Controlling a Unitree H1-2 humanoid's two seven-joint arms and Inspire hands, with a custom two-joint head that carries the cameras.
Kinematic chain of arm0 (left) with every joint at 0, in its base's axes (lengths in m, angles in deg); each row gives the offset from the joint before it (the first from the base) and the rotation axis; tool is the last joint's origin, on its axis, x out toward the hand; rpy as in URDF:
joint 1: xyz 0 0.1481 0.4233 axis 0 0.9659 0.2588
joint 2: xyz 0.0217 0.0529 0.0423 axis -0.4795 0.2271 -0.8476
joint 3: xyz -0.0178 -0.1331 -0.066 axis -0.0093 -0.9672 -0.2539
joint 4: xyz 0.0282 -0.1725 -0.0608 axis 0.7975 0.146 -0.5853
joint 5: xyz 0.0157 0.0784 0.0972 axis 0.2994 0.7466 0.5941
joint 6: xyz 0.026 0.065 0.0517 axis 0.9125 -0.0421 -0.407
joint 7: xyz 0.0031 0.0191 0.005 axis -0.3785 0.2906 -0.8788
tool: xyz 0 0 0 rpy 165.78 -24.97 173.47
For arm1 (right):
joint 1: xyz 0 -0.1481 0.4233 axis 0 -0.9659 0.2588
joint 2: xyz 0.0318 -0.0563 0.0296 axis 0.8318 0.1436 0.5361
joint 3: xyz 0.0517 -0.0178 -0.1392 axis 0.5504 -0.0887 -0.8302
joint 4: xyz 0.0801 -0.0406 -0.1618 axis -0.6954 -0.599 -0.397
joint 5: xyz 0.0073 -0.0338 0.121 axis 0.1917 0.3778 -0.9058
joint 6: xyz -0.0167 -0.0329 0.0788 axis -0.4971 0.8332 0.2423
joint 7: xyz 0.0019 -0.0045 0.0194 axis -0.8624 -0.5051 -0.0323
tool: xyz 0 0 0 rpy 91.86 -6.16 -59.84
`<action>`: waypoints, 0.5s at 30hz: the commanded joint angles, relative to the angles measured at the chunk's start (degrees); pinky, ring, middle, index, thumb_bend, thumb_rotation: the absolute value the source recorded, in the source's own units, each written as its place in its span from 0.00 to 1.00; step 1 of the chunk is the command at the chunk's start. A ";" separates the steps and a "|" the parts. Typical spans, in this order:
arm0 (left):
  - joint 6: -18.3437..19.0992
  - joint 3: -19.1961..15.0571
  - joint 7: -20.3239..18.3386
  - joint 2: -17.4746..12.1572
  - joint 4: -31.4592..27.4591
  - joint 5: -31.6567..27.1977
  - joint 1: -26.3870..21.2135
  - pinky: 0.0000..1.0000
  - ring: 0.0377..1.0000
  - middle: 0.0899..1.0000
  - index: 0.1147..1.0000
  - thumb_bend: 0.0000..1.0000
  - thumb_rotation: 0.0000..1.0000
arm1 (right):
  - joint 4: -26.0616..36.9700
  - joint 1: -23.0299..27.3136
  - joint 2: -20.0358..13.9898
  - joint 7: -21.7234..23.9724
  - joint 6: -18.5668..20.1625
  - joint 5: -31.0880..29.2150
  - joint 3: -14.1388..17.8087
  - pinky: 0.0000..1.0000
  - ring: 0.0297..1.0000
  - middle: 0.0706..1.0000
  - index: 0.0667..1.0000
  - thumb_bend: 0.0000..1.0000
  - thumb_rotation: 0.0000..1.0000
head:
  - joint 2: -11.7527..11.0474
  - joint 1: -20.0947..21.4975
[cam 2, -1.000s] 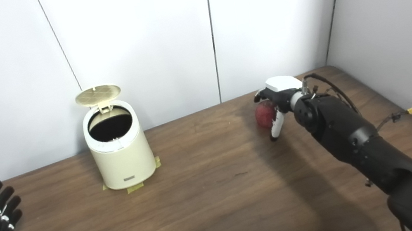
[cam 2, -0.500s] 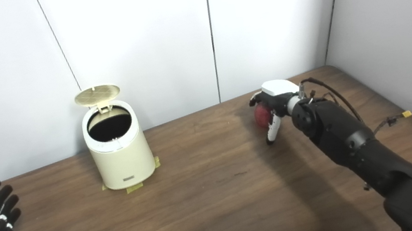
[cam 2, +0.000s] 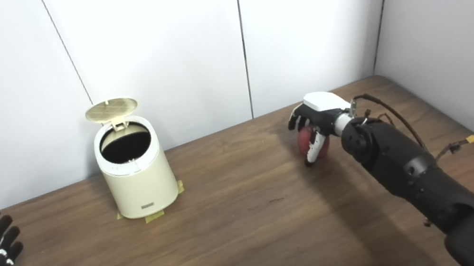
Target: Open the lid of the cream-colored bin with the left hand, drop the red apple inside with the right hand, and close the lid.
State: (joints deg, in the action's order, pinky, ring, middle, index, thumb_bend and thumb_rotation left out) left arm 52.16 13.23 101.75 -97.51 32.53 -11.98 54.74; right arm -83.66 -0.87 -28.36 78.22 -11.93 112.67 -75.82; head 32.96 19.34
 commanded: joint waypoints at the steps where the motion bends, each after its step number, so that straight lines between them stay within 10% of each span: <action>1: -0.52 -0.21 0.64 -1.54 -2.19 -0.23 -1.76 1.00 0.98 0.97 1.00 0.18 1.00 | 0.85 1.92 -0.82 -2.88 -1.57 -0.36 1.43 0.52 0.53 0.52 0.47 0.55 0.05 | 0.24 0.08; 15: -0.53 -0.43 0.53 -1.86 -2.08 0.31 -1.99 1.00 0.96 0.96 1.00 0.17 1.00 | 0.85 2.29 0.01 -4.56 -3.35 -0.20 1.39 0.51 0.42 0.47 0.44 0.52 0.00 | 0.51 -0.09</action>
State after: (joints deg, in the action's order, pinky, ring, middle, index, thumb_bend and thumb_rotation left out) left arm 52.16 13.33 102.04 -98.39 32.50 -12.27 54.70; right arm -83.65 -1.57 -27.22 75.59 -14.05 112.57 -75.34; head 33.40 19.16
